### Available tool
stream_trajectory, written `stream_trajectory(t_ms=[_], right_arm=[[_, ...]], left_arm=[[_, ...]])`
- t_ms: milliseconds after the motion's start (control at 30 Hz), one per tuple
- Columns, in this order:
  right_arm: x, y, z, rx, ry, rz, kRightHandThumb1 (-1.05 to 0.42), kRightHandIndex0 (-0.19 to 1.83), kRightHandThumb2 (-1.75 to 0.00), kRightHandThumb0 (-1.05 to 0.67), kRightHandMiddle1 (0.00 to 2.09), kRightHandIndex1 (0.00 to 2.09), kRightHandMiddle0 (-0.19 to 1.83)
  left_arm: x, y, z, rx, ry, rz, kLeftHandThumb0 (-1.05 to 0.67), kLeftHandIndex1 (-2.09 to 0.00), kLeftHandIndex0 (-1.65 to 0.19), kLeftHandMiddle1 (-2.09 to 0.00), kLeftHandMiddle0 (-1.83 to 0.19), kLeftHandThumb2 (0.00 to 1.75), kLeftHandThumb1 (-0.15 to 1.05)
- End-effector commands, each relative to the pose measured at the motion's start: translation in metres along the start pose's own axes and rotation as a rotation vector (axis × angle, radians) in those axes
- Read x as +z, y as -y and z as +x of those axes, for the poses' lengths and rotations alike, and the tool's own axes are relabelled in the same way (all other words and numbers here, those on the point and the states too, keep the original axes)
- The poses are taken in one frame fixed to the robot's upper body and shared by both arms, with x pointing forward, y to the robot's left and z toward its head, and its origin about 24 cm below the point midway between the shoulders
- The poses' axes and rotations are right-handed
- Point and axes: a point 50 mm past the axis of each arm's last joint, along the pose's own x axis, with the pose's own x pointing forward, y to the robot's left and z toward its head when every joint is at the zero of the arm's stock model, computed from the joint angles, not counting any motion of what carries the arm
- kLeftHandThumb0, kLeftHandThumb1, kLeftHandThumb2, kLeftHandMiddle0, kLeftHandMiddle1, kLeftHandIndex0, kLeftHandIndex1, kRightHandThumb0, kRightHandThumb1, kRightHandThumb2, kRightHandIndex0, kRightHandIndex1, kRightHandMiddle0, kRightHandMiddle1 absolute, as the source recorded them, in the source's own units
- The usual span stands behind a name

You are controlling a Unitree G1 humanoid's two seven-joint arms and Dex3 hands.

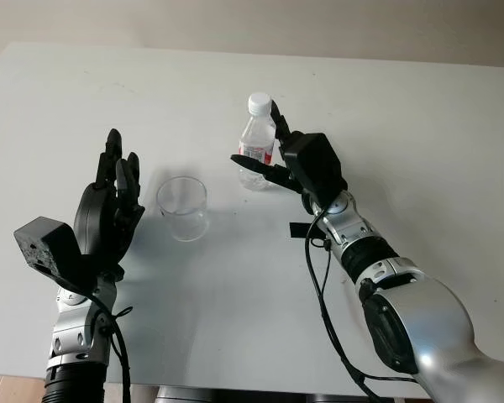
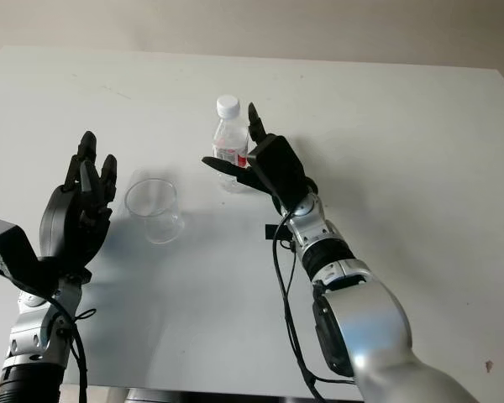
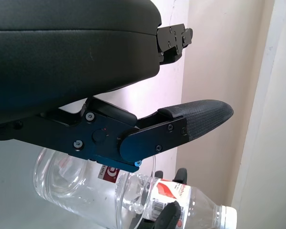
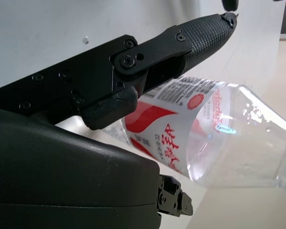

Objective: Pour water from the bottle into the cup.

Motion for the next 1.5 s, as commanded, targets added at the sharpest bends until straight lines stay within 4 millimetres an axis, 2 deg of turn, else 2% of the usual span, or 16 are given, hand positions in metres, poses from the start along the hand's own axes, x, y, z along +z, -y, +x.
stream_trajectory(t_ms=[0, 433, 667, 733, 767, 800, 833, 900, 933, 967, 1033, 1133, 1467], right_arm=[[0.010, -0.001, 0.004, 0.006, 0.026, -0.008, -0.97, -0.19, -0.05, -1.03, 0.00, 0.00, -0.19], [0.019, -0.010, 0.011, -0.005, -0.017, 0.020, -0.93, -0.19, -0.04, -0.92, 0.01, 0.00, -0.19], [0.016, -0.017, 0.011, -0.144, -0.058, 0.110, -0.87, 0.07, -0.04, -0.60, 0.18, 0.13, 0.14], [0.015, -0.018, 0.011, -0.162, -0.073, 0.135, -0.88, 0.18, -0.05, -0.53, 0.32, 0.21, 0.25], [0.015, -0.018, 0.011, -0.167, -0.079, 0.139, -0.88, 0.20, -0.05, -0.51, 0.55, 0.35, 0.22], [0.015, -0.018, 0.011, -0.168, -0.082, 0.136, -0.88, 0.11, -0.05, -0.50, 0.90, 0.73, 0.11], [0.015, -0.018, 0.011, -0.166, -0.083, 0.129, -0.89, -0.01, -0.05, -0.48, 1.31, 1.20, 0.01], [0.014, -0.018, 0.011, -0.160, -0.086, 0.124, -0.89, -0.08, -0.05, -0.47, 1.69, 1.60, -0.02], [0.014, -0.018, 0.011, -0.155, -0.086, 0.124, -0.90, -0.02, -0.05, -0.45, 1.86, 1.80, 0.02], [0.013, -0.018, 0.011, -0.148, -0.086, 0.126, -0.90, 0.03, -0.06, -0.43, 1.96, 1.89, 0.04], [0.012, -0.018, 0.011, -0.132, -0.084, 0.120, -0.92, 0.19, -0.06, -0.38, 2.07, 2.03, 0.11], [0.010, -0.018, 0.010, -0.115, -0.096, 0.075, -0.96, 0.37, -0.07, -0.37, 2.09, 2.09, 0.18], [0.007, -0.015, 0.010, -0.061, -0.113, 0.026, -1.05, 0.53, -0.10, -0.30, 2.09, 2.09, 0.40]], left_arm=[[0.002, 0.001, 0.001, -0.006, 0.015, 0.002, -0.79, -0.05, 0.15, -0.05, 0.10, 0.71, 1.05], [0.003, 0.001, -0.004, 0.006, 0.016, 0.006, -0.79, -0.06, 0.14, -0.06, 0.08, 0.70, 1.05], [0.003, 0.001, -0.005, 0.008, 0.019, 0.010, -0.79, -0.06, 0.13, -0.05, 0.08, 0.70, 1.05], [0.003, 0.001, -0.005, 0.008, 0.020, 0.015, -0.78, -0.06, 0.13, -0.05, 0.08, 0.70, 1.05], [0.003, 0.000, -0.005, 0.008, 0.020, 0.017, -0.78, -0.06, 0.13, -0.05, 0.08, 0.70, 1.05], [0.004, 0.000, -0.005, 0.009, 0.020, 0.020, -0.78, -0.06, 0.13, -0.05, 0.08, 0.71, 1.05], [0.004, 0.000, -0.005, 0.011, 0.020, 0.021, -0.78, -0.06, 0.13, -0.05, 0.08, 0.71, 1.05], [0.004, 0.000, -0.006, 0.018, 0.019, 0.024, -0.78, -0.06, 0.13, -0.06, 0.07, 0.71, 1.05], [0.004, 0.000, -0.006, 0.019, 0.020, 0.025, -0.78, -0.06, 0.13, -0.06, 0.07, 0.71, 1.05], [0.004, 0.000, -0.006, 0.019, 0.020, 0.024, -0.78, -0.06, 0.13, -0.06, 0.07, 0.71, 1.05], [0.004, 0.000, -0.006, 0.016, 0.017, 0.024, -0.78, -0.06, 0.13, -0.05, 0.08, 0.71, 1.05], [0.004, 0.000, -0.006, 0.015, 0.016, 0.020, -0.78, -0.06, 0.13, -0.05, 0.08, 0.71, 1.05], [0.003, 0.001, -0.006, 0.016, 0.014, 0.018, -0.78, -0.06, 0.13, -0.05, 0.07, 0.71, 1.05]])
